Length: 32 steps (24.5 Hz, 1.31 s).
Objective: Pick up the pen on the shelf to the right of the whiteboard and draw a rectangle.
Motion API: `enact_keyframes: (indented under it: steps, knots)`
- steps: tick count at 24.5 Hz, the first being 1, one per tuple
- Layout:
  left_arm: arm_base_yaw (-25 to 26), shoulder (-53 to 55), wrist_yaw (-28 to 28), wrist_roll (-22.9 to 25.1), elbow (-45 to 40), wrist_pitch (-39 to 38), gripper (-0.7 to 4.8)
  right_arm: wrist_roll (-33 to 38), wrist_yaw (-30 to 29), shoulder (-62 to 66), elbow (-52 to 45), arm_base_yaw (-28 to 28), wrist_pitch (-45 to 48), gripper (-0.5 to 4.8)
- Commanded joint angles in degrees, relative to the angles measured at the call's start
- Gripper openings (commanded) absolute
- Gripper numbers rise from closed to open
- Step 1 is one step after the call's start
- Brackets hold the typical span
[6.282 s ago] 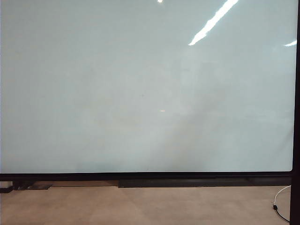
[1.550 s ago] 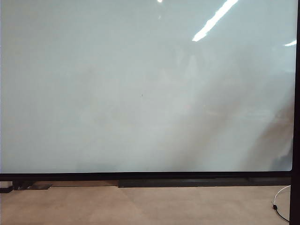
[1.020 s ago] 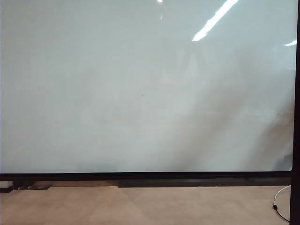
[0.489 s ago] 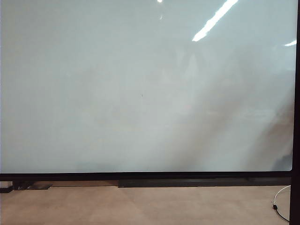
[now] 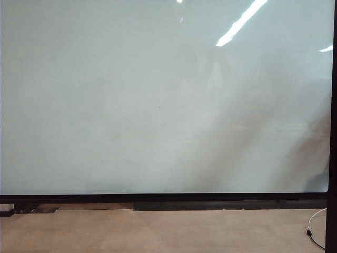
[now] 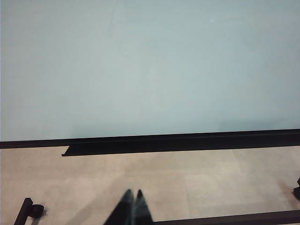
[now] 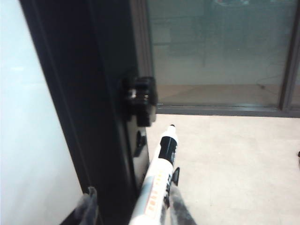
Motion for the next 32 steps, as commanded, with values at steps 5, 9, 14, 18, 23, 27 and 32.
enact_keyframes:
  steps: [5, 9, 14, 18, 23, 27, 32]
  knots:
    - [0.0, 0.0, 0.1, 0.0, 0.2, 0.3, -0.05, 0.1, -0.3, -0.2, 0.2, -0.1, 0.7, 1.97]
    - [0.0, 0.0, 0.1, 0.0, 0.2, 0.3, -0.05, 0.1, -0.1, -0.2, 0.2, -0.1, 0.7, 1.54]
    - [0.0, 0.0, 0.1, 0.0, 0.2, 0.3, -0.05, 0.1, -0.1, -0.2, 0.2, -0.1, 0.7, 1.44]
    - [0.0, 0.0, 0.1, 0.0, 0.2, 0.3, -0.05, 0.0, -0.1, -0.2, 0.2, -0.1, 0.7, 1.44]
    - [0.0, 0.0, 0.1, 0.0, 0.2, 0.3, -0.05, -0.3, 0.0, -0.2, 0.2, -0.1, 0.7, 1.43]
    - [0.0, 0.0, 0.1, 0.0, 0.2, 0.3, -0.05, -0.3, 0.7, -0.1, 0.2, -0.1, 0.7, 1.43]
    - [0.0, 0.0, 0.1, 0.0, 0.2, 0.3, -0.05, -0.3, 1.2, -0.1, 0.2, -0.1, 0.7, 1.04]
